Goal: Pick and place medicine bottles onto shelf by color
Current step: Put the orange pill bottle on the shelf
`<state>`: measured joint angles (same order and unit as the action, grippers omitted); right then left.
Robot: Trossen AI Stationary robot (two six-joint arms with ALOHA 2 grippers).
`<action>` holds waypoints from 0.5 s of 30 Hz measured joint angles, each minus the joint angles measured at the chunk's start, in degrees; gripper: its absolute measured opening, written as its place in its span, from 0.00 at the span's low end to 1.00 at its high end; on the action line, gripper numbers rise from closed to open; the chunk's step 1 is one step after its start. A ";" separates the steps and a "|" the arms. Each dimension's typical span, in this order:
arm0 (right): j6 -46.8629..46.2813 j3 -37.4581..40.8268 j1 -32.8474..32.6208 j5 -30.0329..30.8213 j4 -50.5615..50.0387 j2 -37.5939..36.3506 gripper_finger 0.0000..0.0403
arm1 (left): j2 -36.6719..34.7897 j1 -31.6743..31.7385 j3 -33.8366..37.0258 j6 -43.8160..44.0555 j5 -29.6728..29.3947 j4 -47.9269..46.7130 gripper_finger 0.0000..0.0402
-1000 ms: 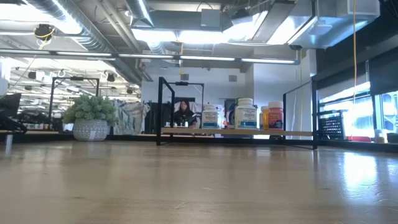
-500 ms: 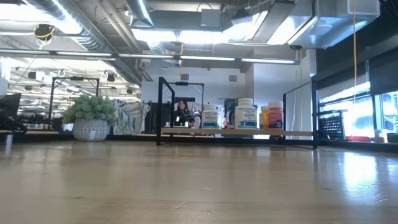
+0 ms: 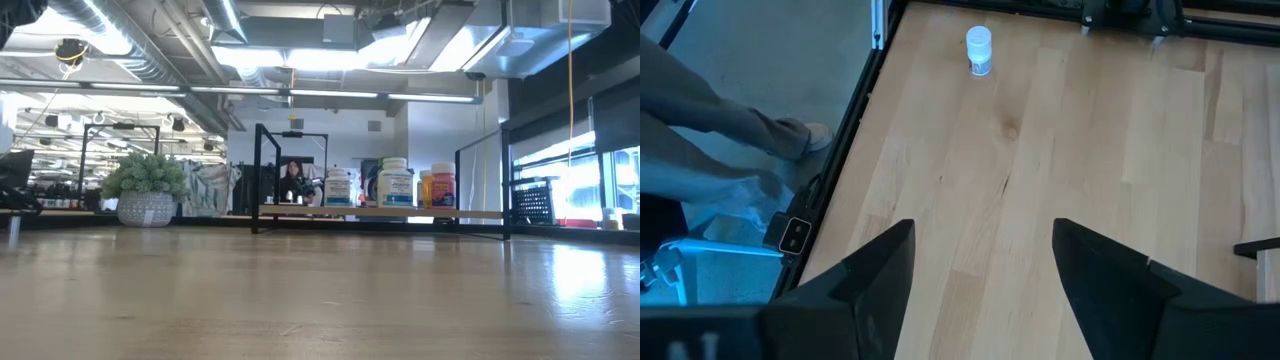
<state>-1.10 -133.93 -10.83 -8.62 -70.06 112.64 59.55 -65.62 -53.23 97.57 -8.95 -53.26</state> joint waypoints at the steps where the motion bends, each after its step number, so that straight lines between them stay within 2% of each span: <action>1: -0.10 0.00 -0.01 0.00 0.00 0.00 0.59 | -0.58 1.14 0.00 -0.67 -0.14 -0.84 0.49; 8: 0.02 0.00 -0.01 0.00 0.12 0.00 0.59 | -3.11 10.92 -0.95 -8.20 -2.03 -2.31 0.49; 15: 0.41 0.00 0.00 -0.02 0.19 0.00 0.59 | -2.97 21.11 -9.20 -22.01 -6.08 -4.27 0.49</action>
<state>-0.69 -133.93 -10.83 -8.64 -69.87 112.64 56.58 -44.51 -62.43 75.56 -15.03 -57.53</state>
